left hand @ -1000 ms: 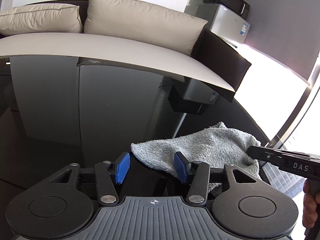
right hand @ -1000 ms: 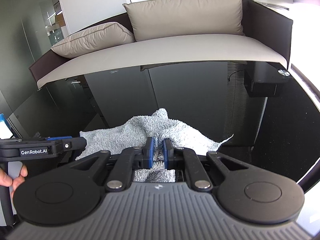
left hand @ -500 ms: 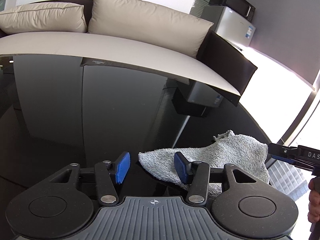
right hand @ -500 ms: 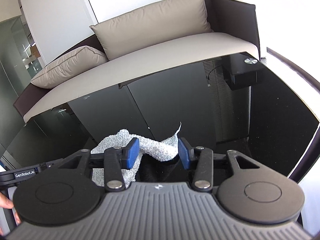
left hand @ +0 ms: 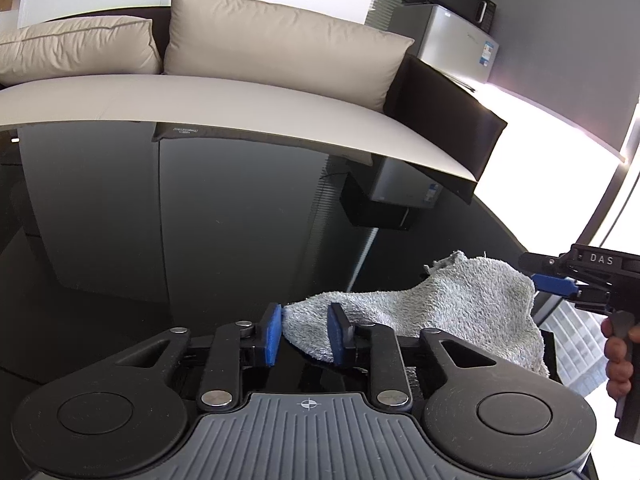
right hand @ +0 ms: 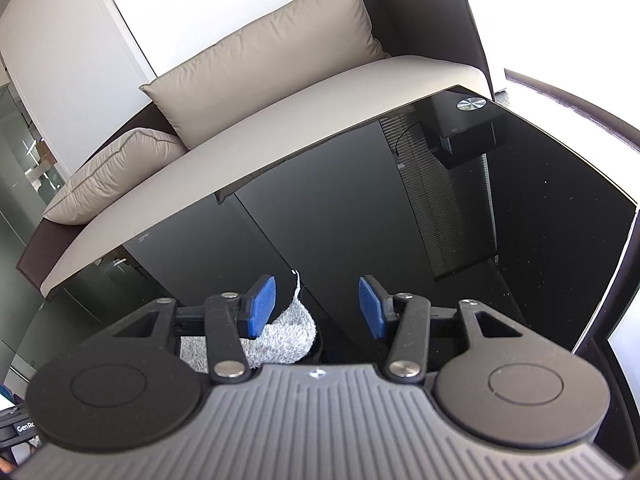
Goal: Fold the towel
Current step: 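Lift the towel edge with the right gripper while the left gripper closes on another edge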
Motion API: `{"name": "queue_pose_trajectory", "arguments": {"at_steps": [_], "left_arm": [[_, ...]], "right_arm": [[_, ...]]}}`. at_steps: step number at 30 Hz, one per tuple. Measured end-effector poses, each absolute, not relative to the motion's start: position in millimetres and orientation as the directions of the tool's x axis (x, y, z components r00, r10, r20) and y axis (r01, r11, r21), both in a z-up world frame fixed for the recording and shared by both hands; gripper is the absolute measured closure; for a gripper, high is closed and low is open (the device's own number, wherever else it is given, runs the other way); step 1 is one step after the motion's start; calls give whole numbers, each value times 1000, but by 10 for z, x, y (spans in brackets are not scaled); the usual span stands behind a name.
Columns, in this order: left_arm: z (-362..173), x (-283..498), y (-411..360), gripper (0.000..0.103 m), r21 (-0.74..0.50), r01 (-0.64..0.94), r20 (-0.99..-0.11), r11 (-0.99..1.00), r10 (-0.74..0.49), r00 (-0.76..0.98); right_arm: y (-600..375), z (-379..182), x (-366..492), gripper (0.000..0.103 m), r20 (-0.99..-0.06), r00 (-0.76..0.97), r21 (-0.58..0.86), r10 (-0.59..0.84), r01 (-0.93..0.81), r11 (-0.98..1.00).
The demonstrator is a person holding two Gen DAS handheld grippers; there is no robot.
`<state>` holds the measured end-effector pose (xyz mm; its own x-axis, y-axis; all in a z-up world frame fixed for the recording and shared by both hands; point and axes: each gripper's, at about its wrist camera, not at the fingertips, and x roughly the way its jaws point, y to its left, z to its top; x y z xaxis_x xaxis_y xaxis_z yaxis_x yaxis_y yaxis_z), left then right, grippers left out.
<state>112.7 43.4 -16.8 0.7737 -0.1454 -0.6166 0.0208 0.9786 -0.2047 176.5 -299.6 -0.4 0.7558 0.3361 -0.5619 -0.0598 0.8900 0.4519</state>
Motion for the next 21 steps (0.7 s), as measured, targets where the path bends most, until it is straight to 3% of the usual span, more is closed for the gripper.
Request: {"name": "queue_pose_trajectory", "arguments": {"at_steps": [7, 12, 21], "left_arm": [[-164, 1139, 395, 94, -220, 29, -606, 975, -160, 779], [-166, 1126, 389, 98, -220, 35, -603, 975, -164, 781], [-80, 1068, 371, 102, -218, 54, -560, 974, -170, 811]], "right_arm": [[-2873, -30, 1753, 57, -593, 710, 452, 379, -97, 887], [-2759, -54, 1721, 99, -622, 703, 398, 345, -96, 912], [-2835, 16, 1672, 101, -567, 754, 425, 333, -78, 902]]}}
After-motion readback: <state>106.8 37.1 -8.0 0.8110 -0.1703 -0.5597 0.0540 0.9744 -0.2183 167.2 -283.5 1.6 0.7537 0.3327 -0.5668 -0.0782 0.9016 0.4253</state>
